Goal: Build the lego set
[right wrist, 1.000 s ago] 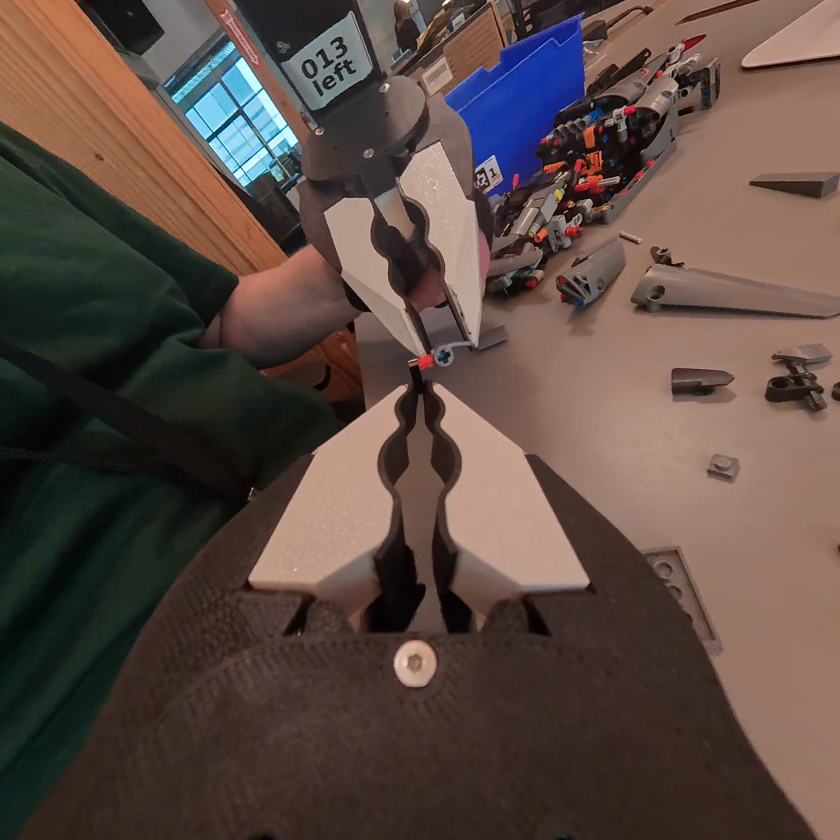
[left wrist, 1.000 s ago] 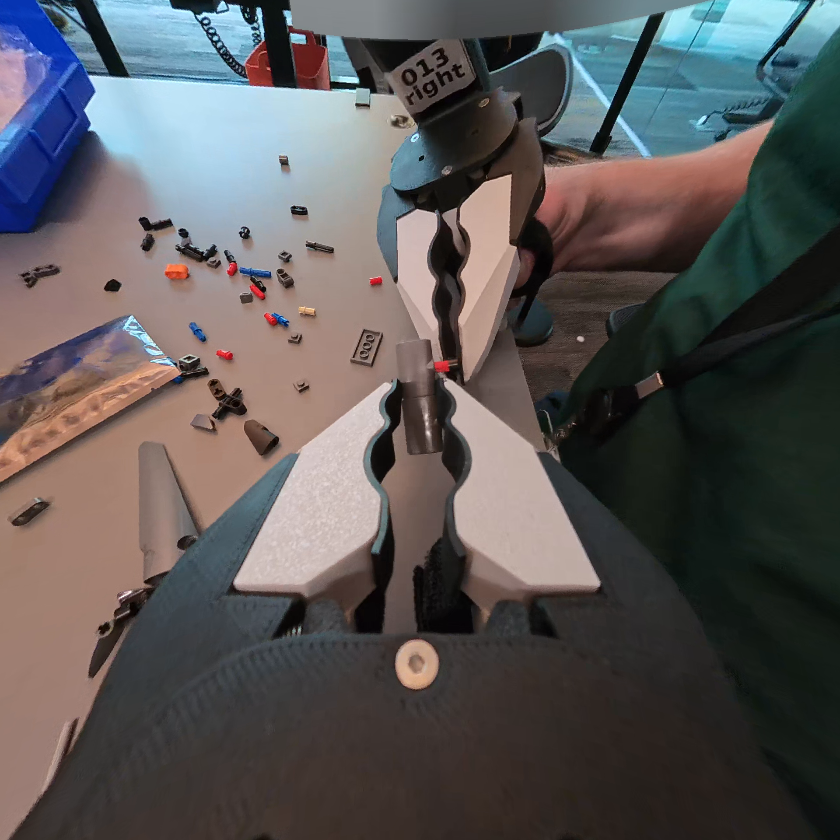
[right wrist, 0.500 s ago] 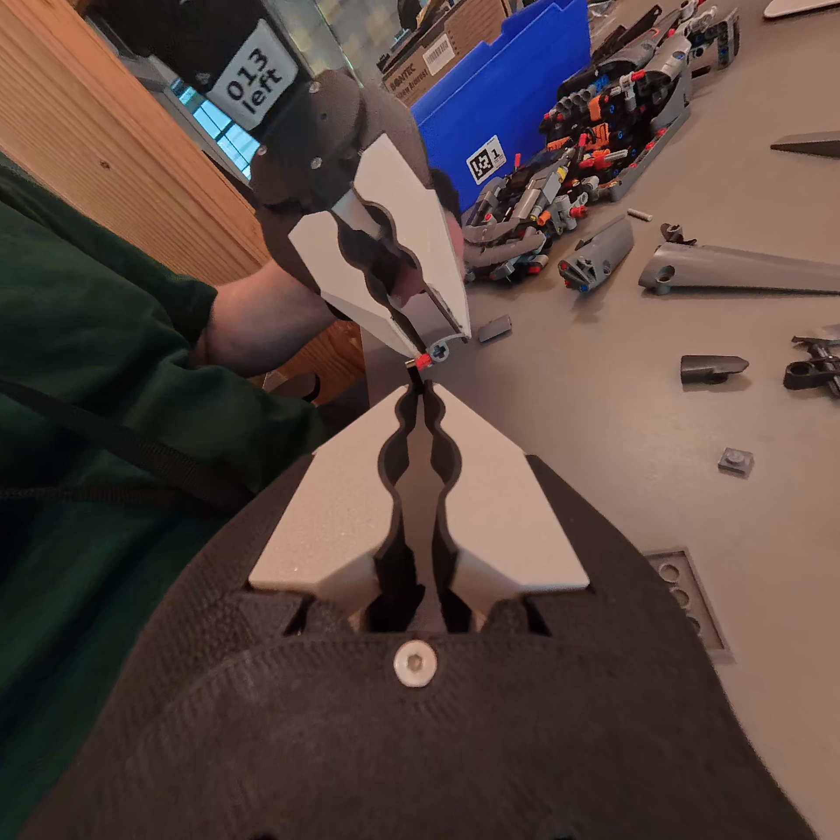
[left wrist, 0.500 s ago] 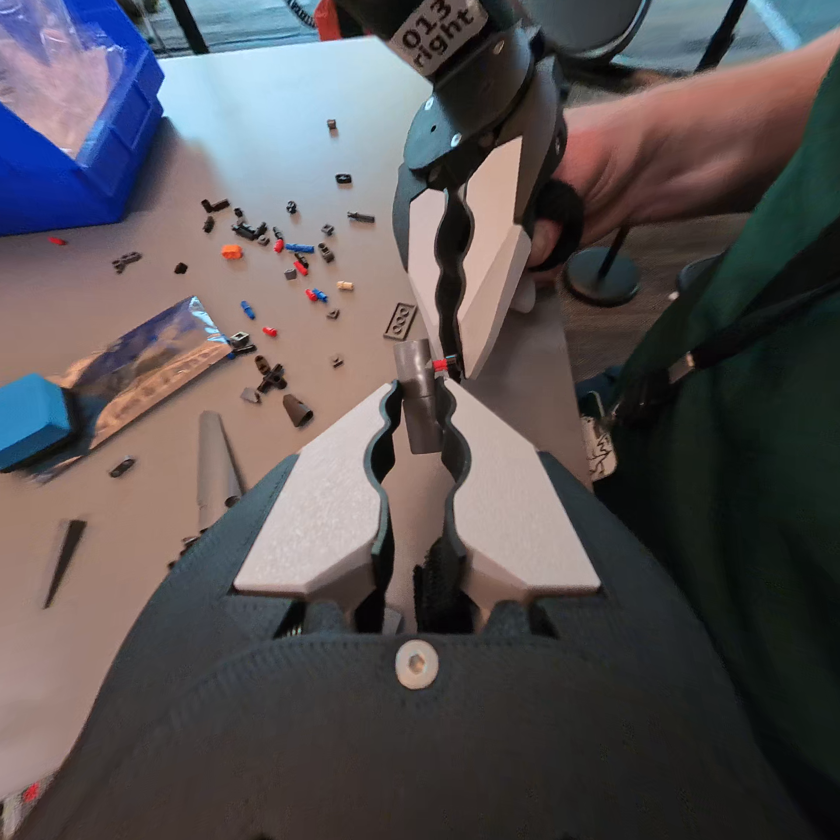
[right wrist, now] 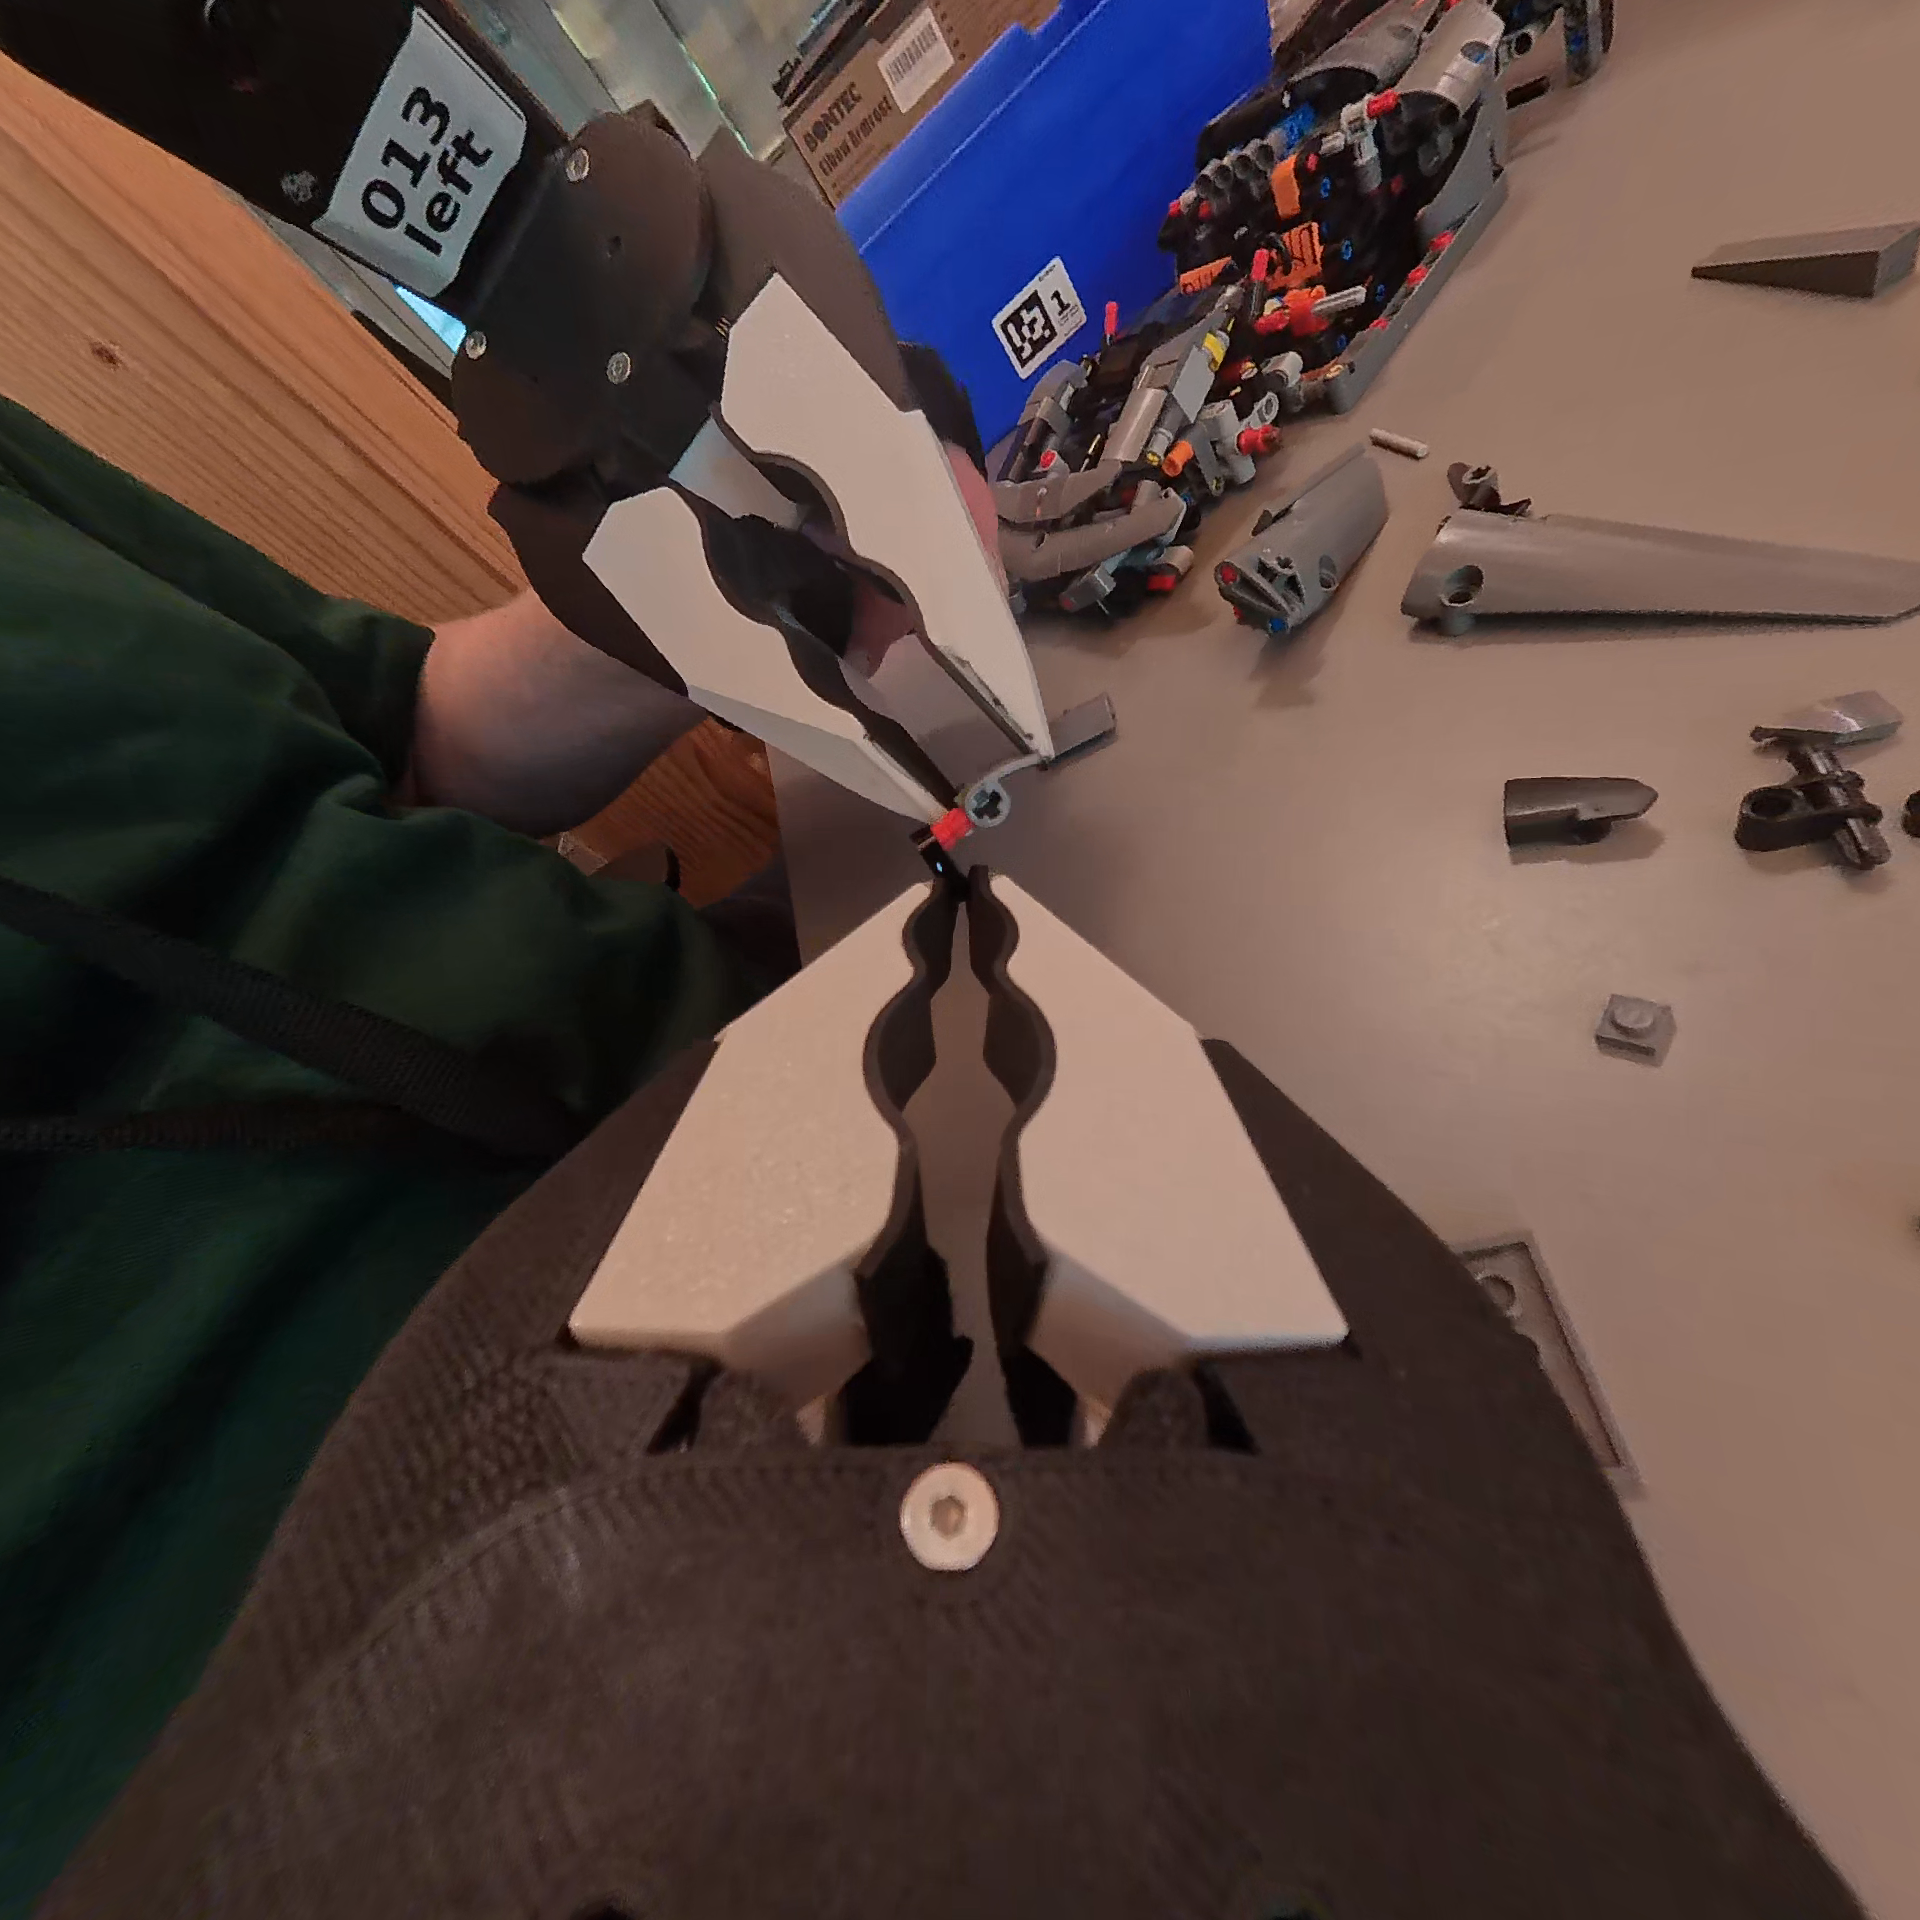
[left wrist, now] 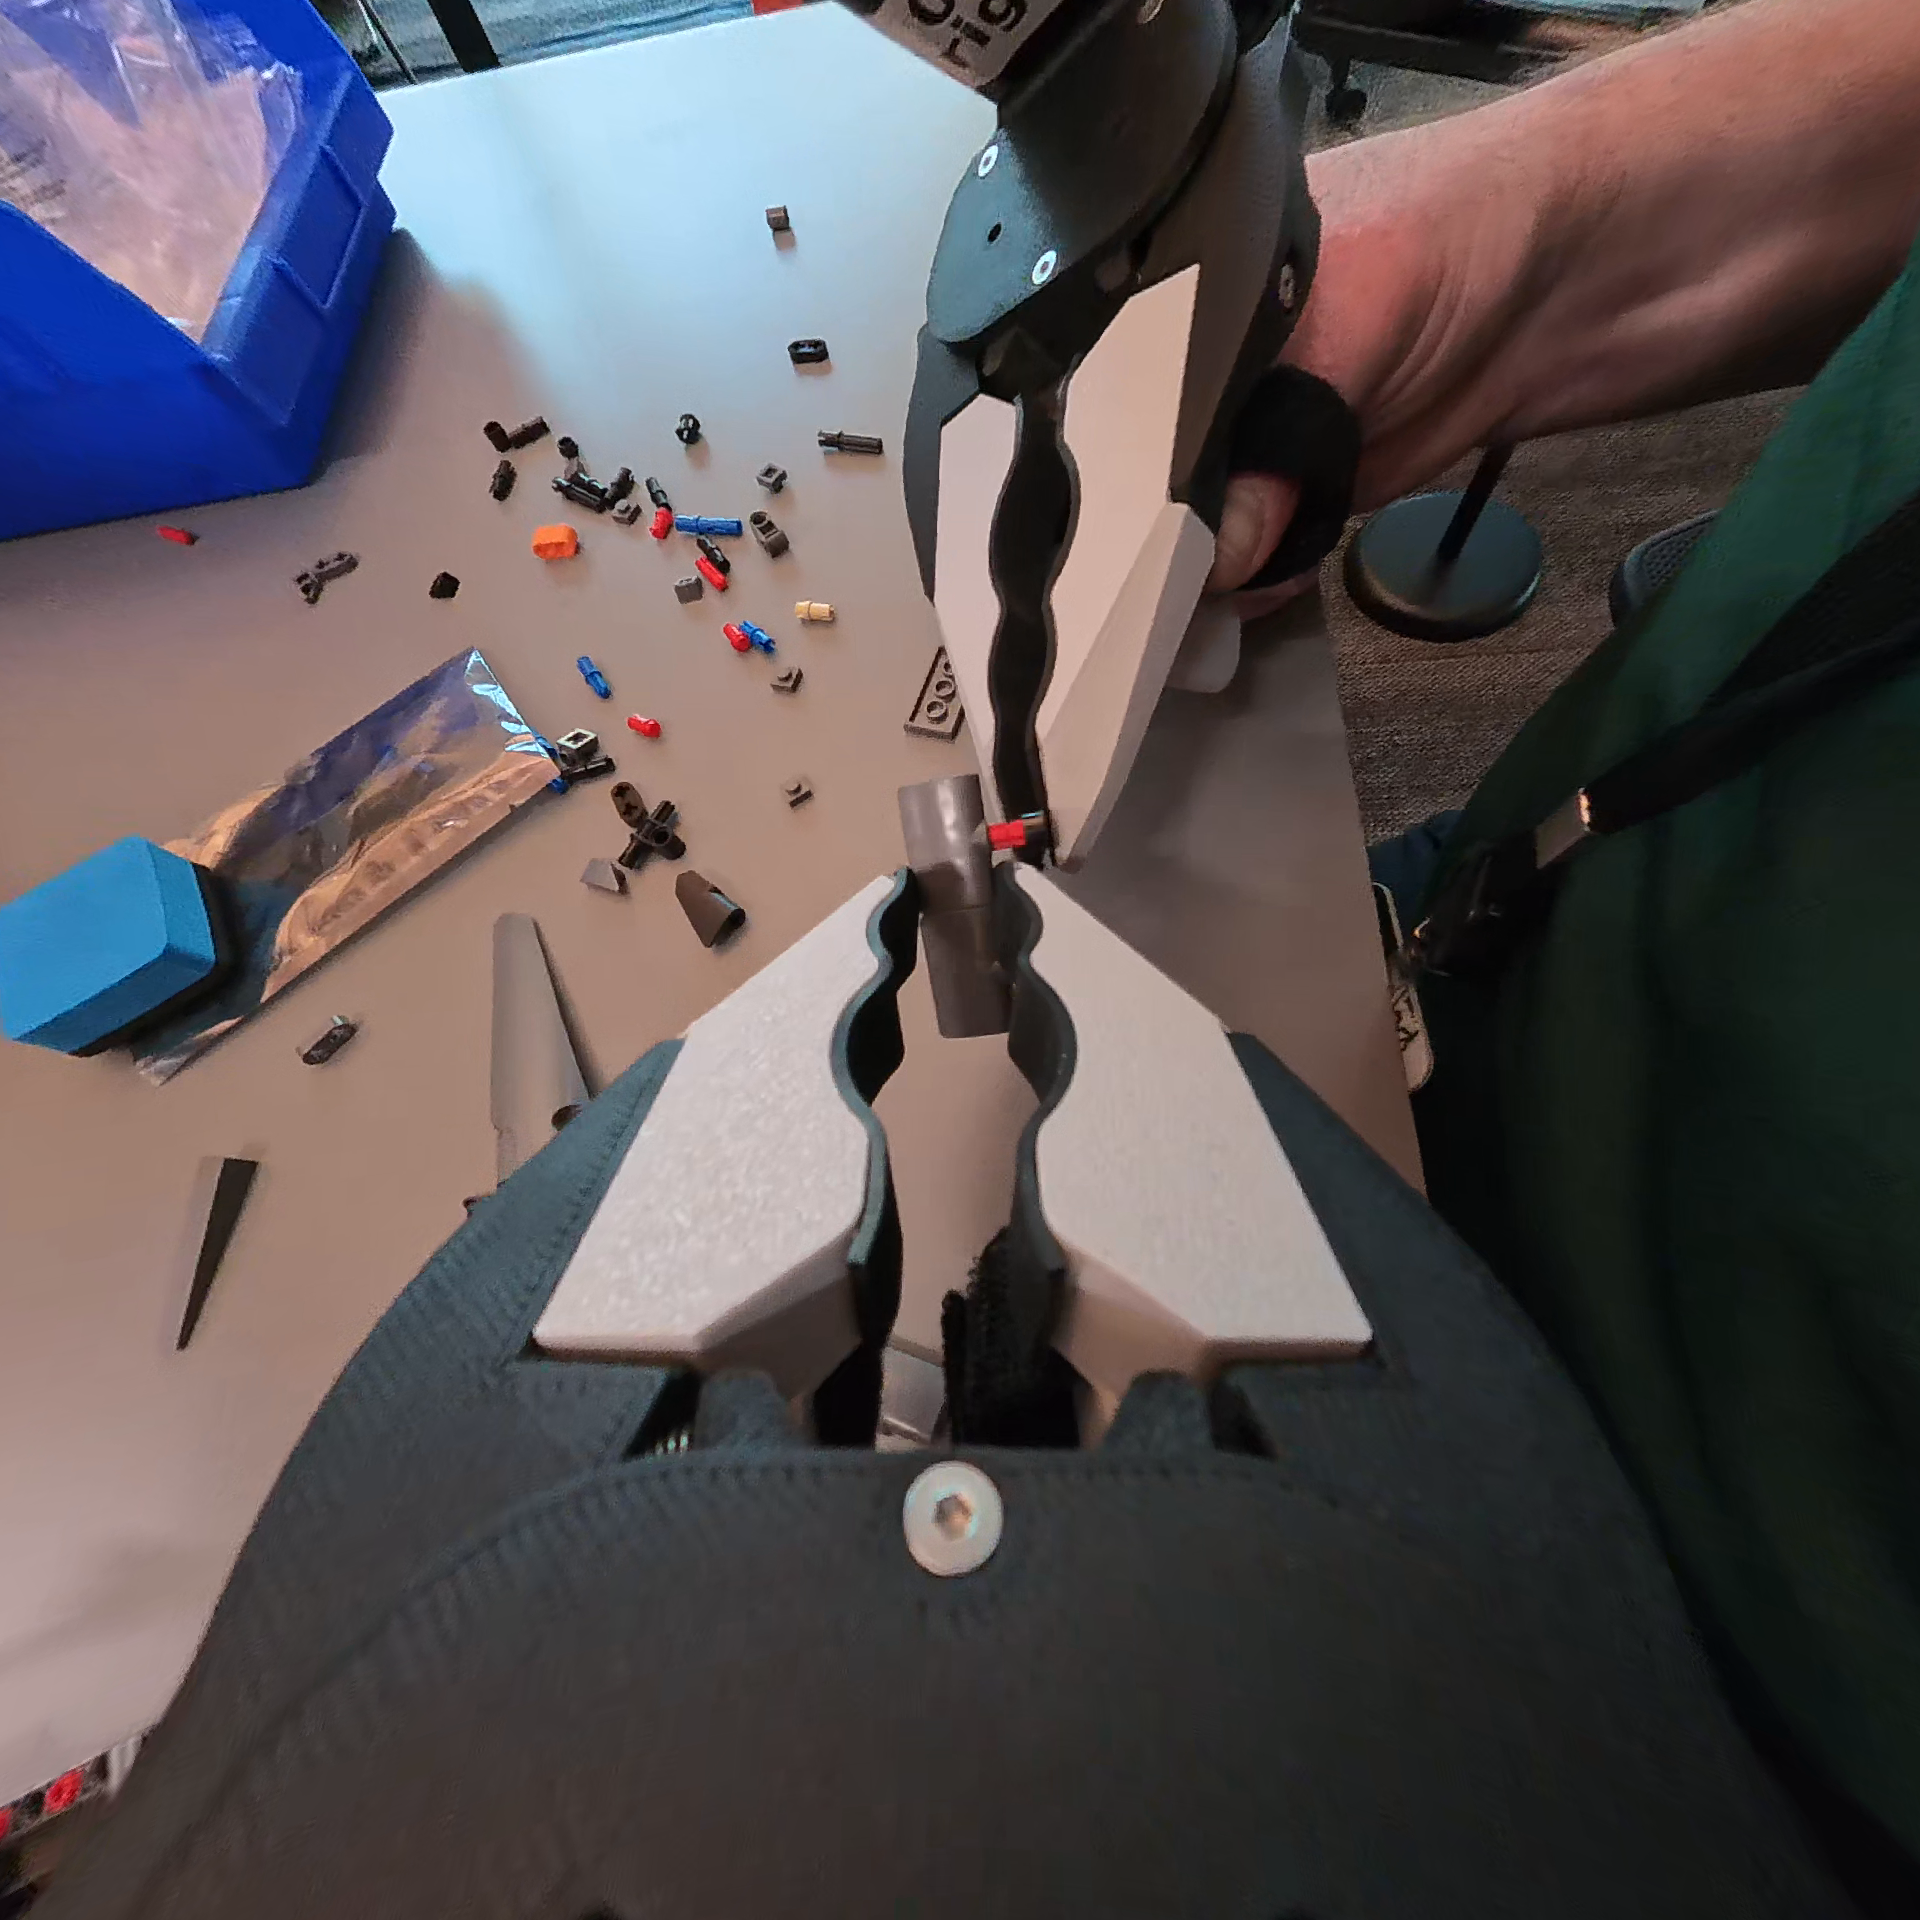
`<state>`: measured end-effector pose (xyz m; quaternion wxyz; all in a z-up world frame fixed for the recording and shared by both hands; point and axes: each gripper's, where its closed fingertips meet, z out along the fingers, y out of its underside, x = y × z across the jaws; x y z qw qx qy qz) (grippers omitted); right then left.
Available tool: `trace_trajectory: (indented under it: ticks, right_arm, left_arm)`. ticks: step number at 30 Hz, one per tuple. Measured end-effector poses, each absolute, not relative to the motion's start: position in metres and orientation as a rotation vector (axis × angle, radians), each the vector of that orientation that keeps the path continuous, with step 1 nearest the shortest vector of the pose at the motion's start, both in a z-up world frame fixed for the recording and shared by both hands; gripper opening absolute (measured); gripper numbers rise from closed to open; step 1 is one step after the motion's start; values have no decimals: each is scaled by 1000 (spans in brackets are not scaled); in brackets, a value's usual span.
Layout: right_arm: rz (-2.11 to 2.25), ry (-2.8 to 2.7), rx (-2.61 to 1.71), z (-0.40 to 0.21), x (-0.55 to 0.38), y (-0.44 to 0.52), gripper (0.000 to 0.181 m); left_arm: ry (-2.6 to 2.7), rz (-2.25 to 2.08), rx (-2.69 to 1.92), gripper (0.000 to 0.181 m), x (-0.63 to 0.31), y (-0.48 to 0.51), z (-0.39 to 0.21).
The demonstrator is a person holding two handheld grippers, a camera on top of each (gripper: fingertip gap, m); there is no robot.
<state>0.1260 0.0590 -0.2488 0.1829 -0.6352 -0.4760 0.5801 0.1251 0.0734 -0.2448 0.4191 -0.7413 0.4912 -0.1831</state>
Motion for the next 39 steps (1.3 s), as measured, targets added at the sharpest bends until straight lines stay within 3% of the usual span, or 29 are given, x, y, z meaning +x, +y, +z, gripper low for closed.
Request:
trace_trajectory:
  ticks: [18, 28, 33, 39]
  right_arm:
    - [1579, -1355, -1782, -250, 124, 58, 1]
    - [1578, -1353, -1786, -251, 124, 59, 1]
    - [1584, -1352, -1788, -251, 124, 59, 1]
    - [1584, -1349, -1790, -251, 124, 59, 1]
  left_arm:
    - [1223, -416, -1899, 12, 125, 77, -248]
    - [1193, -684, -1907, 28, 129, 70, -247]
    - [1175, -700, -1906, 17, 127, 74, -250]
    - [1162, -750, -1903, 18, 128, 74, -250]
